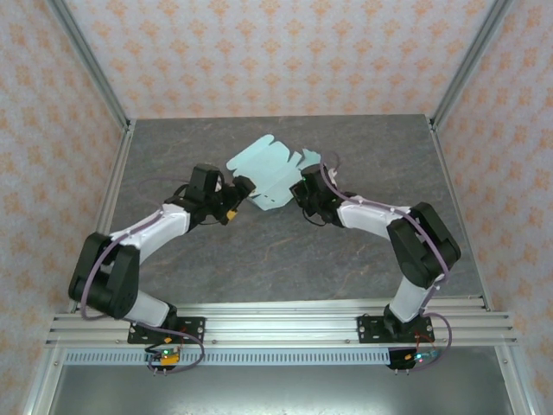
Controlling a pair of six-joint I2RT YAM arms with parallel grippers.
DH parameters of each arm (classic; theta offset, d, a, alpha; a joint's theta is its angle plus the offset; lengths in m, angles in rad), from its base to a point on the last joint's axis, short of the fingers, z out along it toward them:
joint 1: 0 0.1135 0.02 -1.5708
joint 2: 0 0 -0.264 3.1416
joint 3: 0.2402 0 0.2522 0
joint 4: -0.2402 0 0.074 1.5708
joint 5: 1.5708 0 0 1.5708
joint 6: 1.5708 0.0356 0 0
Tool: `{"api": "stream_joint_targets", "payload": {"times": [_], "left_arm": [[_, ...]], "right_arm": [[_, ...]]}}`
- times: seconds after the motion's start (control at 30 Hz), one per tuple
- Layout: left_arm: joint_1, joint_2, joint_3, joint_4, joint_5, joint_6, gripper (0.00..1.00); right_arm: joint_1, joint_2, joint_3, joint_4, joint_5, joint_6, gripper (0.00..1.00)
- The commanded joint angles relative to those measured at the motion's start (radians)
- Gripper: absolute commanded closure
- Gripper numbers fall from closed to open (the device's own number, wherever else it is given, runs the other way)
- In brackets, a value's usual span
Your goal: Fold the paper box
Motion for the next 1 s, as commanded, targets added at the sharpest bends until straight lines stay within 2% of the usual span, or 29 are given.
{"api": "stream_joint_targets", "payload": {"times": [0.0,0.1,0.17,0.27,0.33,0.4,0.47,0.53,0.57,0.7,0.8,0.87,0.97], "left_arm": [[0.023,-0.105,0.099,-0.236,-0.182,0.206,0.04],[0.035,-0.161,0.158,-0.342,-0.303,0.315,0.04],[0.043,-0.187,0.188,-0.38,-0.366,0.365,0.04],[0.045,-0.211,0.176,-0.348,-0.442,0.402,0.04],[0.044,-0.217,0.126,-0.254,-0.43,0.433,0.04],[0.044,-0.211,0.089,-0.166,-0.369,0.452,0.04],[0.044,-0.205,0.04,-0.032,-0.243,0.478,0.04],[0.035,-0.198,-0.008,0.08,-0.169,0.488,0.06],[0.026,-0.191,-0.026,0.122,-0.142,0.535,0.07],[-0.025,-0.157,-0.071,0.24,0.004,0.7,0.12],[-0.087,-0.137,-0.109,0.283,0.031,0.827,0.12],[-0.106,-0.127,-0.144,0.345,0.041,0.855,0.12],[-0.12,-0.097,-0.182,0.426,-0.007,0.863,0.14]], "right_arm": [[-0.001,-0.095,0.057,-0.185,0.021,-0.549,0.98],[0.0,-0.146,0.11,-0.355,0.041,-0.978,0.97],[-0.001,-0.165,0.163,-0.508,0.109,-1.231,0.98],[-0.001,-0.167,0.229,-0.666,0.173,-1.565,0.98],[-0.001,-0.155,0.284,-0.765,0.146,-1.775,0.99],[0.0,-0.133,0.338,-0.849,0.141,-1.952,1.0],[0.001,-0.111,0.377,-0.838,0.194,-2.038,1.0],[0.0,-0.087,0.408,-0.839,0.212,-2.141,1.0],[0.0,-0.07,0.43,-0.839,0.219,-2.172,1.0],[0.0,0.008,0.53,-0.89,0.154,-2.23,1.0],[0.0,0.049,0.569,-0.908,0.102,-2.243,1.0],[-0.001,0.054,0.56,-0.884,0.083,-2.246,0.99],[-0.001,0.034,0.52,-0.844,0.025,-2.268,0.97]]}}
